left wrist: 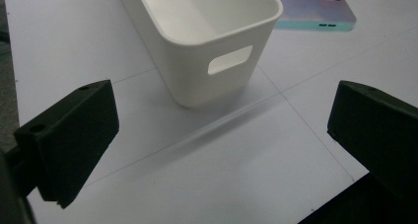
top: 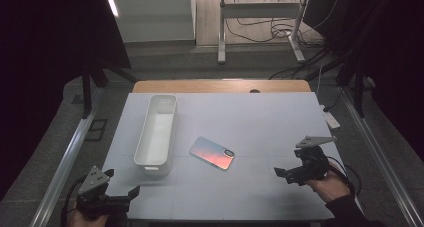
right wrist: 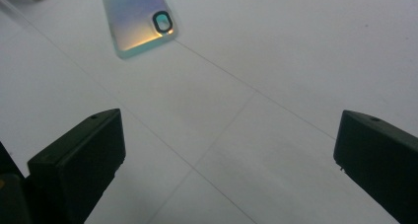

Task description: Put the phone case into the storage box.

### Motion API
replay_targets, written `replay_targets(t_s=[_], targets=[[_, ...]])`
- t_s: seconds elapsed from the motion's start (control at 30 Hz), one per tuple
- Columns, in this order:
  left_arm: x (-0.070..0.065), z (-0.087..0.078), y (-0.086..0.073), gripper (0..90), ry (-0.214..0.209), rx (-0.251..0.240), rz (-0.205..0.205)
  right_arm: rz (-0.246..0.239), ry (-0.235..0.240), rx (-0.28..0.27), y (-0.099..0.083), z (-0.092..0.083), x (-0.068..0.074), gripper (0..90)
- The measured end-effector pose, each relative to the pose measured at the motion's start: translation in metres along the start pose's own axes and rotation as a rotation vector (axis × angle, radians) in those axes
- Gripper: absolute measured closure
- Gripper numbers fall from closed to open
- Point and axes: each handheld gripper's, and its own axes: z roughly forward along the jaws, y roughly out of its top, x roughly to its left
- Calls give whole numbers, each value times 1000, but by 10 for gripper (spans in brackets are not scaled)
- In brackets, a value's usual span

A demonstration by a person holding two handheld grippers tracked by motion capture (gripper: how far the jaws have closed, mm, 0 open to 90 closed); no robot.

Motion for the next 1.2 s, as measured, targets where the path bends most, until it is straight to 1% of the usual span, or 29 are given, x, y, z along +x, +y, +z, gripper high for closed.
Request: replay_targets(t_s=[0.1, 0.2, 0.27, 0.57, 1.0, 1.2], targets=[[0, 0, 0, 0, -2, 0, -1, -10, 4, 2, 6, 5, 2, 0], [0, 0, 0, 0, -2, 0, -1, -25, -2, 11, 11, 9, 4, 0], [0, 0, 0, 0, -1, 0, 0, -26, 1, 12, 13, 11, 5, 0], [0, 0, 0, 0, 0, 2, 1, -56, 9, 45, 24, 25, 11, 0], [0, 0, 0, 0, -1, 2, 1, -122, 17, 81, 44, 50, 23, 0], [0, 0, 0, 0, 0, 2, 2, -133, 44, 94, 54, 62, 29, 0]])
